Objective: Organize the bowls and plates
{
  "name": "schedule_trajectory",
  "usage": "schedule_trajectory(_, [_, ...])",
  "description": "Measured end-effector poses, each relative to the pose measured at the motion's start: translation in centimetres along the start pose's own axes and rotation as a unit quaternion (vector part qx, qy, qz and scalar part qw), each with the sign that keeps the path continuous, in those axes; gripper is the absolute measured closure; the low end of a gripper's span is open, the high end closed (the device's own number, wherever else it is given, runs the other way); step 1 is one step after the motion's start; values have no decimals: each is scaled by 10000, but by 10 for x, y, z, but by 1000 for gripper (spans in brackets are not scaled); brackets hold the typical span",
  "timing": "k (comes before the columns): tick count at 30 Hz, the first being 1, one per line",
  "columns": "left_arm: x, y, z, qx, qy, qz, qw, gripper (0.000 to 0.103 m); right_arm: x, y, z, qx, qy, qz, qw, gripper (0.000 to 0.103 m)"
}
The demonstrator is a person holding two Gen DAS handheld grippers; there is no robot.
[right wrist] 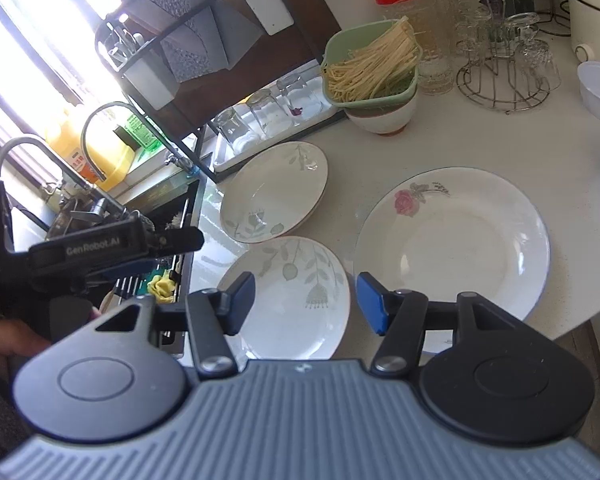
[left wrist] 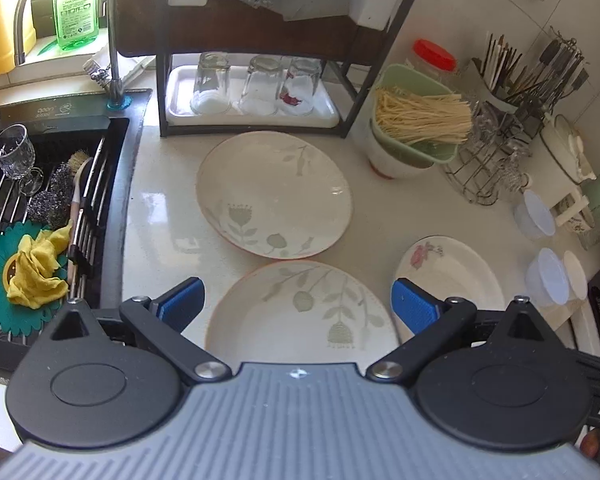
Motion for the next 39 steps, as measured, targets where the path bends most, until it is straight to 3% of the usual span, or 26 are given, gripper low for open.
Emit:
schedule_trajectory(3, [-8, 10, -5, -128, -108, -178, 9997, 2, 1, 13, -5, -124, 95, -64, 9999, 45])
schedule_trajectory(7, [-14, 23, -14, -244, -20, -156, 9996, 3, 6, 29, -16, -342, 243, -195, 9989, 53])
schedule_trajectory(13, [-30, 46, -31, -517, -11, -72, 9986, 14, 15, 55, -31, -672, 466, -323, 9961, 63])
schedule_trajectory(19, [-47, 67, -49, -863, -74, -85, 9962, 19, 27, 78, -39, -818, 600, -601, 9930, 64])
schedule_trajectory(24, [-55, 77, -55, -1044, -69, -159, 9944, 31, 30, 95, -46, -896, 765, -643, 9910, 73])
schedule_trajectory(29, [-61, 88, -60, -1147, -331, -292, 9924, 59, 35, 106, -52, -893, 848, -707, 9899, 84])
schedule_trajectory(34, [-64, 94, -63, -1284, -363, -373, 9904, 77, 38, 112, -59, -981, 825, -754, 9889, 89])
schedule_trajectory(39, [-65, 94, -63, -1467, -485, -498, 9867, 77, 37, 113, -59, -1215, 844, -671, 9867, 88])
Point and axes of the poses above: each gripper's, at about its wrist camera, not at the fingertips, and y roughly the way its jaws point, x to its right, z to its top, the point moved 10 cm from there along y, roughly the way its jaws point, and after that the axes turned 2 degrees about y, right-handed, at the moved point
